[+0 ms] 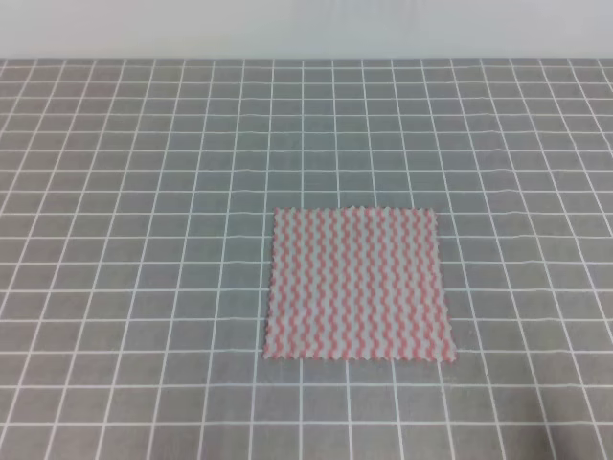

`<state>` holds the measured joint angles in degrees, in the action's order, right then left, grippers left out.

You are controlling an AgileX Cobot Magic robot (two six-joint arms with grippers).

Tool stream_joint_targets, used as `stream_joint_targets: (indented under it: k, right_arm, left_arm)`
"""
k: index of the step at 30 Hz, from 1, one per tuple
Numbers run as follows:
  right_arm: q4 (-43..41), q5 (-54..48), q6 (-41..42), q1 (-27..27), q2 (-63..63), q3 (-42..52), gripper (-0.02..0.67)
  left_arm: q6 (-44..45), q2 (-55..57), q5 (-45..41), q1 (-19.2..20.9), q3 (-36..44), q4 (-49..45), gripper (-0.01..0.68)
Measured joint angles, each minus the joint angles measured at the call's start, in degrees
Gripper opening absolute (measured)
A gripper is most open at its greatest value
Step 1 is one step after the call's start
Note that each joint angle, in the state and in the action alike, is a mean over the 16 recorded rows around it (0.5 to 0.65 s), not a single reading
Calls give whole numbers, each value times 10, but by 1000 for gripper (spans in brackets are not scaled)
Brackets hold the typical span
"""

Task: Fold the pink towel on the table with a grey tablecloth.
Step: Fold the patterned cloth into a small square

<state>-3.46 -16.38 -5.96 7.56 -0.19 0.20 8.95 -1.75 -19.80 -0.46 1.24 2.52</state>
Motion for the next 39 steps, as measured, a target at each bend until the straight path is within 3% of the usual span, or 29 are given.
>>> stream_joint_targets:
  k: [39]
  right_arm:
    - [0, 4, 0, 0, -4, 8, -17]
  left_arm:
    - [0, 6, -3, 0, -4, 0, -3]
